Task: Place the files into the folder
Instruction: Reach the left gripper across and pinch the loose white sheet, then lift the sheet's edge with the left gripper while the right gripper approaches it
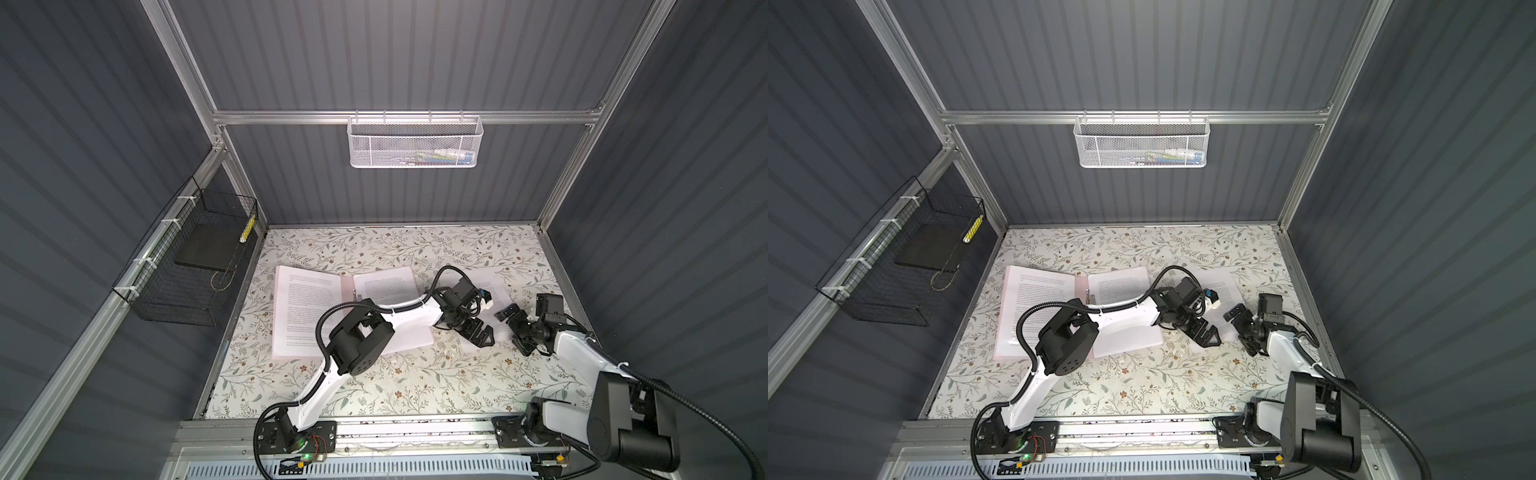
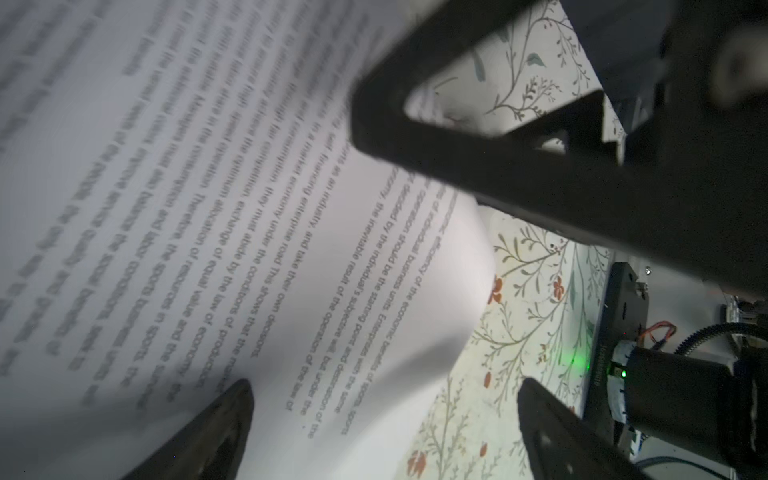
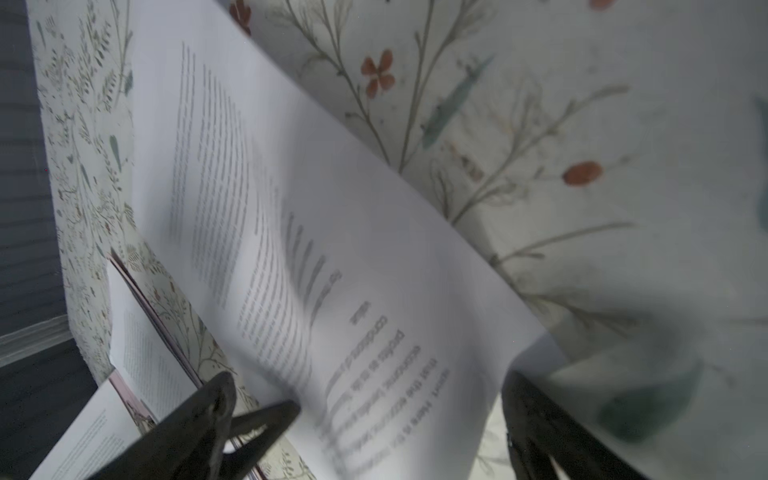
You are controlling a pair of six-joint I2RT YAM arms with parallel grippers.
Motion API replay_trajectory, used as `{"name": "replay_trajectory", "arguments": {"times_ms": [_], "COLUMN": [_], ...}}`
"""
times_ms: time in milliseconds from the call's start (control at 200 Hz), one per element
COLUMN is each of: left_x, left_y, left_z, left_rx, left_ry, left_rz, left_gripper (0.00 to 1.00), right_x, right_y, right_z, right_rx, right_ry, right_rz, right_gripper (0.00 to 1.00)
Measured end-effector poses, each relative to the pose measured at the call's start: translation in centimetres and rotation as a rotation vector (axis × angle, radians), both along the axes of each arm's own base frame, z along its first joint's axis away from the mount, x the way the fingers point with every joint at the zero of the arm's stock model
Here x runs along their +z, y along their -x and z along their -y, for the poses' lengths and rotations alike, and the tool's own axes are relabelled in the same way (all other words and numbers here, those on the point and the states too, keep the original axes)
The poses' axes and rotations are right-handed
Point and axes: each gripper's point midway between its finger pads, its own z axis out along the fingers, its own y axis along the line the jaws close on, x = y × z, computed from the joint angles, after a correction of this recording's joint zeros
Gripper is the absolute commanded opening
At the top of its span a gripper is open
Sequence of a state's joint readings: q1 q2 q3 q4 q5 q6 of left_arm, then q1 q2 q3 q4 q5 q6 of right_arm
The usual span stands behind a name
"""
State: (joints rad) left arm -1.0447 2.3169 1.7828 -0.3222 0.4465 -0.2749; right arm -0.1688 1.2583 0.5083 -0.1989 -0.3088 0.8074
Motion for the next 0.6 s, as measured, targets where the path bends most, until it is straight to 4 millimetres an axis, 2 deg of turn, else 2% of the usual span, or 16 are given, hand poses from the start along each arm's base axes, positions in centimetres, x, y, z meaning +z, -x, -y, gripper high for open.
{"name": "replay_trajectory", "arguments": {"times_ms": [60, 165, 310, 465, 535, 600], "left_x": [0.1, 0.2, 0.5, 0.9, 1.1, 1.3], "left_y": [1.0, 1.1, 2.0, 2.7, 3.1, 3.2], "left_z": [0.7, 1.4, 3.8, 7.3, 8.0, 8.1], "left_rx": [-0.002, 0.023, 0.045, 0.050, 0.046, 0.043], "left_ry": [0.007, 0.026, 0.066, 0.124, 0.136, 0.134], "left_rz": [-0.013, -0.036, -0.071, -0.100, -0.100, -0.094], "left_gripper": [1.00, 1.00, 1.00, 1.00, 1.00, 1.00], "right_x": [0.1, 0.2, 0.6, 3.0, 4.3, 5.1], "right_y": [-0.9, -1.9, -3.4, -6.5, -7.6, -7.7], "right_z": [0.3, 1.4, 3.4, 5.2, 6.0, 6.8], "right_rx": [-0.006, -0.037, -0.076, -0.067, -0.066, -0.080], "right_ry": [-0.005, -0.007, 0.005, 0.021, 0.055, 0.100], "right_rz": [0.011, 0.006, -0.018, 0.039, 0.067, 0.075], "right_gripper": [0.99, 0.99, 0.99, 0.99, 0.99, 0.99]}}
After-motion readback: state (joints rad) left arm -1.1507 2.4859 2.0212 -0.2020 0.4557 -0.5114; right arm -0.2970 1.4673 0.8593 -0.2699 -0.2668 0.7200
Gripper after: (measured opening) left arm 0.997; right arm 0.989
